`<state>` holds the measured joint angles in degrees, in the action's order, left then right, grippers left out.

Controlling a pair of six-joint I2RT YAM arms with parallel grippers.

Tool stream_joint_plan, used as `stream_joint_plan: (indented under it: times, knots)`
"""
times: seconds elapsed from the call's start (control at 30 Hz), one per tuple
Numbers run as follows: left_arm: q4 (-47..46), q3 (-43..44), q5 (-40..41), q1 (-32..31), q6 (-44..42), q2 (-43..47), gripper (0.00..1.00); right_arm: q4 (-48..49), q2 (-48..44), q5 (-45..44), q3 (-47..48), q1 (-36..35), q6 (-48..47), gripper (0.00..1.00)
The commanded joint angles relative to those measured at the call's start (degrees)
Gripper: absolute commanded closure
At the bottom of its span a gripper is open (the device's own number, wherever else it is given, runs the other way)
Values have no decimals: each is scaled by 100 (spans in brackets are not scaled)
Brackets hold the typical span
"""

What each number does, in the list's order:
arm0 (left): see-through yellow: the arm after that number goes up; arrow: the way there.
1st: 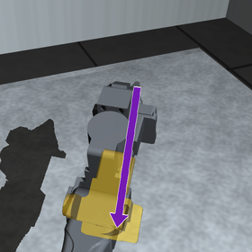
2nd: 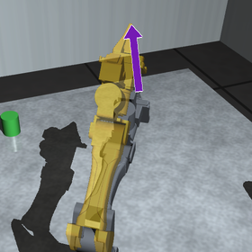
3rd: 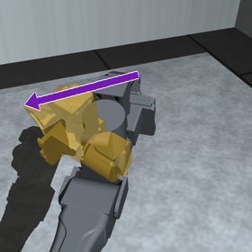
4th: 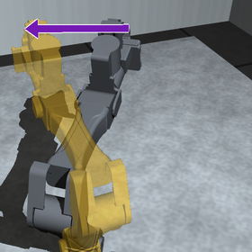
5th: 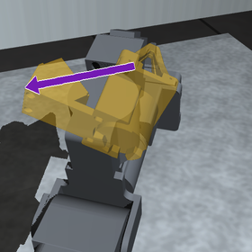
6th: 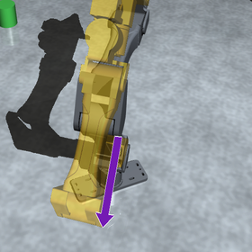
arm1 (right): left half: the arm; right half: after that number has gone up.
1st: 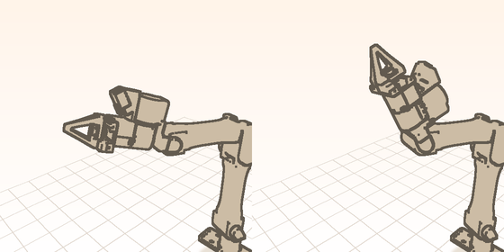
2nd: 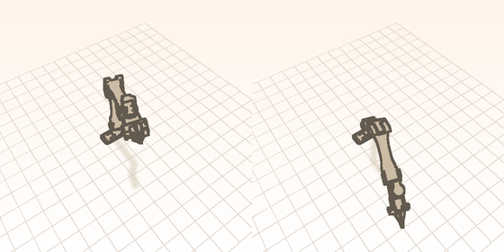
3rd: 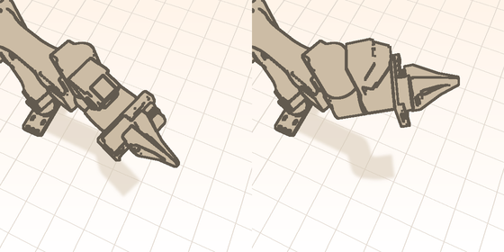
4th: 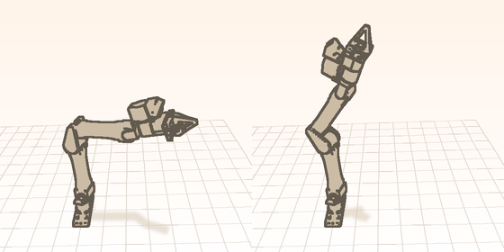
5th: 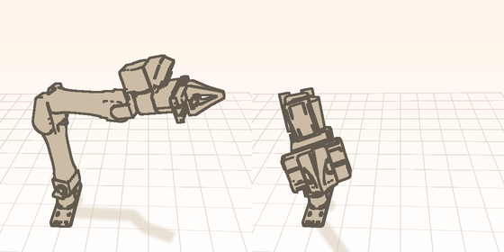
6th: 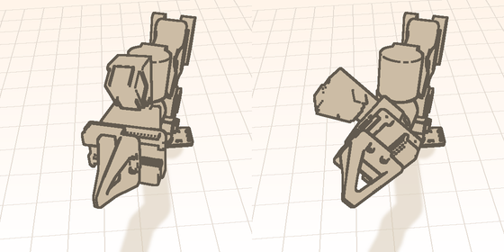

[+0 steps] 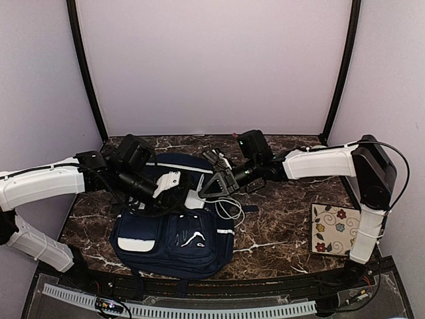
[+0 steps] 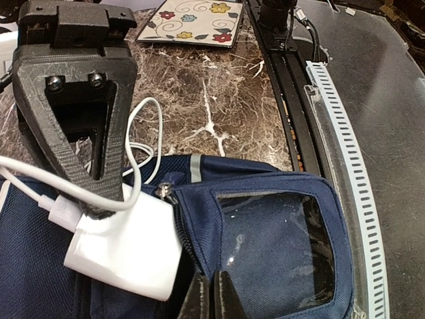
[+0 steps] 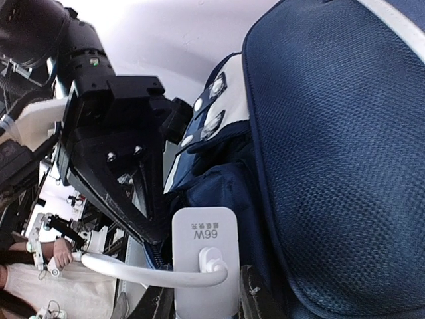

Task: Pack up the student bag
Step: Place the charger in the lower front pocket of the bag.

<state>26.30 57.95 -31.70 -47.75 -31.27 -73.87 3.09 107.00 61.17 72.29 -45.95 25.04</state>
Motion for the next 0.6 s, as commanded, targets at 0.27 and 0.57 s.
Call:
stream_joint_plan:
  times: [0.27,0.57]
  knots:
    - [-1075,420,-952,-24,587,145,100,-2723,315,182,633,-476,-1767,100]
    - [-1191,180,-472,115,612,291,100,-3925,674,494,858,-832,-2801,97]
